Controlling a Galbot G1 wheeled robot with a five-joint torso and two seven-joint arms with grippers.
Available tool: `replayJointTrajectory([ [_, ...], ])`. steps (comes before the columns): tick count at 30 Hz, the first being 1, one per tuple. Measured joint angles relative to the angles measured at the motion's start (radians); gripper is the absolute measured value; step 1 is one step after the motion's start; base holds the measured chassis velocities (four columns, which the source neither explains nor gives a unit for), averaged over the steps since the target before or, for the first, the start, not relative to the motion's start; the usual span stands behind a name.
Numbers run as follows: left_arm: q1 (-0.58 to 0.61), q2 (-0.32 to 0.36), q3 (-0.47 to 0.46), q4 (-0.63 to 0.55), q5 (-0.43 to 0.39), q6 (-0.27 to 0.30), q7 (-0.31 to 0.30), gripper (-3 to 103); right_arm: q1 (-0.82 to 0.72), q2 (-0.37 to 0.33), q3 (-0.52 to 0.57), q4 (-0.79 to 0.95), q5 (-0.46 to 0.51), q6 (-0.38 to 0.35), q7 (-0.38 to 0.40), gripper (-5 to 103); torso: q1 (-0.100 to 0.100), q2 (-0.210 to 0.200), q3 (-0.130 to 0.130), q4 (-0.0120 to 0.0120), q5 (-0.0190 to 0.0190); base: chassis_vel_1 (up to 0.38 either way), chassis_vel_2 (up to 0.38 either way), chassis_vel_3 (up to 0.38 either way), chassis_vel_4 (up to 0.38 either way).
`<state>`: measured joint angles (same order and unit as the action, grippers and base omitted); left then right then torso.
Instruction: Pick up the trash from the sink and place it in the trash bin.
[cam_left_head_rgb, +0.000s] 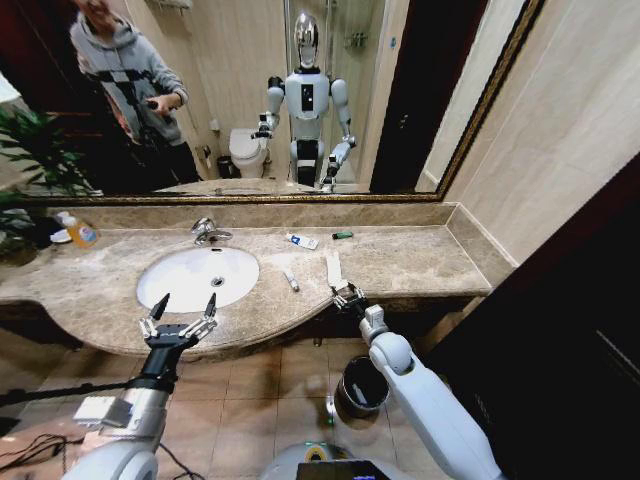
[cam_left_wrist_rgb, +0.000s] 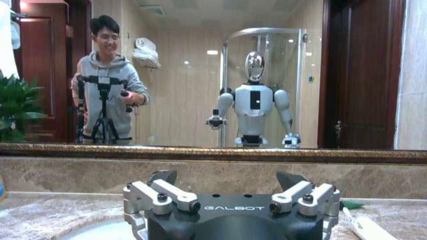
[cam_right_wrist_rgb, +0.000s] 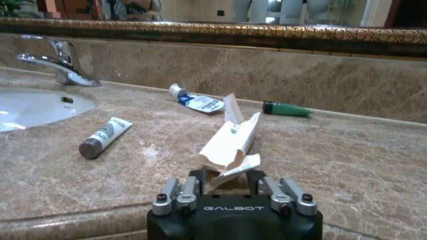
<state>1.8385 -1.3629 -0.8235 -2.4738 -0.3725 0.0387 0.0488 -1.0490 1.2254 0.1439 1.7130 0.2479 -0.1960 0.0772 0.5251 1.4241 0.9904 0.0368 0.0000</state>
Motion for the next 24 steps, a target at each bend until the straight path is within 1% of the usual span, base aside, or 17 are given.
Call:
replayJointTrajectory([
  [2,0.0,0.0,0.0,0.0,0.0,0.0,0.0,100,-0.001,0.002,0.001,0.005,0.003,0.0,0.002,30,0.0,0.0,0.0,0.0,0.0,0.0,0.0,0.0,0.0],
  [4,0.0,0.0,0.0,0.0,0.0,0.0,0.0,100,-0.001,0.002,0.002,0.007,0.003,0.0,0.003,30,0.0,0.0,0.0,0.0,0.0,0.0,0.0,0.0,0.0],
  [7,0.0,0.0,0.0,0.0,0.0,0.0,0.0,100,-0.008,0.002,0.009,0.02,0.006,-0.001,0.008,14,0.0,0.0,0.0,0.0,0.0,0.0,0.0,0.0,0.0],
  [8,0.0,0.0,0.0,0.0,0.0,0.0,0.0,100,-0.008,0.002,0.009,0.02,0.006,-0.001,0.008,14,0.0,0.0,0.0,0.0,0.0,0.0,0.0,0.0,0.0],
  [10,0.0,0.0,0.0,0.0,0.0,0.0,0.0,100,-0.015,0.001,0.016,0.03,0.008,-0.002,0.009,3,0.0,0.0,0.0,0.0,0.0,0.0,0.0,0.0,0.0],
  [13,0.0,0.0,0.0,0.0,0.0,0.0,0.0,100,-0.023,-0.001,0.023,0.04,0.01,-0.002,0.011,1,0.0,0.0,0.0,0.0,0.0,0.0,0.0,0.0,0.0],
  [19,0.0,0.0,0.0,0.0,0.0,0.0,0.0,100,-0.039,-0.002,0.038,0.064,0.019,0.0,0.014,0,0.0,0.0,0.0,0.0,0.0,0.0,0.0,0.0,0.0],
  [21,0.0,0.0,0.0,0.0,0.0,0.0,0.0,100,-0.059,-0.006,0.053,0.1,0.038,0.028,0.013,0,0.0,0.0,0.0,0.0001,0.0001,0.0,0.0,0.0,0.0],
  [22,0.0,0.0,0.0,0.0,0.0,0.0,0.0,100,-0.059,-0.006,0.053,0.1,0.038,0.028,0.013,0,0.0,0.0,0.0,0.0001,0.0001,0.0,0.0,0.0,0.0],
  [24,0.0,0.0,0.0,0.0,0.0,0.0,0.0,100,-0.097,-0.016,0.079,0.167,0.057,0.057,0.007,0,0.0,0.0,0.0,0.0001,0.0001,0.0,0.0,0.0,0.0],
])
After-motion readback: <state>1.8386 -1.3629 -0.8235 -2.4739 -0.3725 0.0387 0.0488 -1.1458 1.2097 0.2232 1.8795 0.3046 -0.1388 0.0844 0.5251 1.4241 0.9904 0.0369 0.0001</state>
